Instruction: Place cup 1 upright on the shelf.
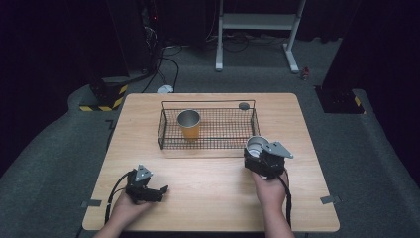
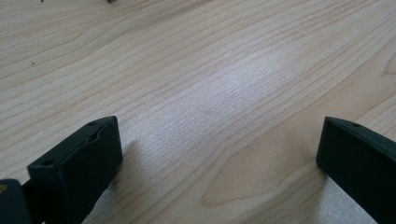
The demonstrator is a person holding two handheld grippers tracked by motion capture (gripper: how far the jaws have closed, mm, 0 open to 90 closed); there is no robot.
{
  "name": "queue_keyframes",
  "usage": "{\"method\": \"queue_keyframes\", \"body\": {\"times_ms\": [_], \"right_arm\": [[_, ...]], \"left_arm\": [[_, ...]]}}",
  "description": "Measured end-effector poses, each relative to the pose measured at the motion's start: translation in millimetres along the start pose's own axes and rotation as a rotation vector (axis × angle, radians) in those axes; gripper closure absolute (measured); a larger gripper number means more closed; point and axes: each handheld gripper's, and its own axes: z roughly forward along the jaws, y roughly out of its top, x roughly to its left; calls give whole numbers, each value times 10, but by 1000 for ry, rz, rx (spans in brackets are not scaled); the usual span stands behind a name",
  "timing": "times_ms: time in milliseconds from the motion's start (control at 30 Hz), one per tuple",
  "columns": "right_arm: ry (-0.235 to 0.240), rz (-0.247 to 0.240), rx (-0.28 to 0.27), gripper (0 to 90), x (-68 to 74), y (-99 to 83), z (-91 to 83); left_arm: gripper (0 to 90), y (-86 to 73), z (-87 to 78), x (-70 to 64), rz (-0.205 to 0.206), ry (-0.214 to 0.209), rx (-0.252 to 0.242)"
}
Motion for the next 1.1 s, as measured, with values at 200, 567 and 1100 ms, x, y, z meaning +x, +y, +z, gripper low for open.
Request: {"method": "queue_keyframes", "body": {"times_ms": [200, 567, 1100], "right_arm": [[14, 6, -28, 184, 31, 168, 12], [18, 11, -61, 183, 61, 398, 112], [18, 12, -66, 183, 114, 717, 351]], "left_arm": [[9, -2, -2, 3, 0, -5, -1], [11, -2, -2, -2, 2, -10, -1], [14, -2, -2, -3, 4, -11, -2]]}}
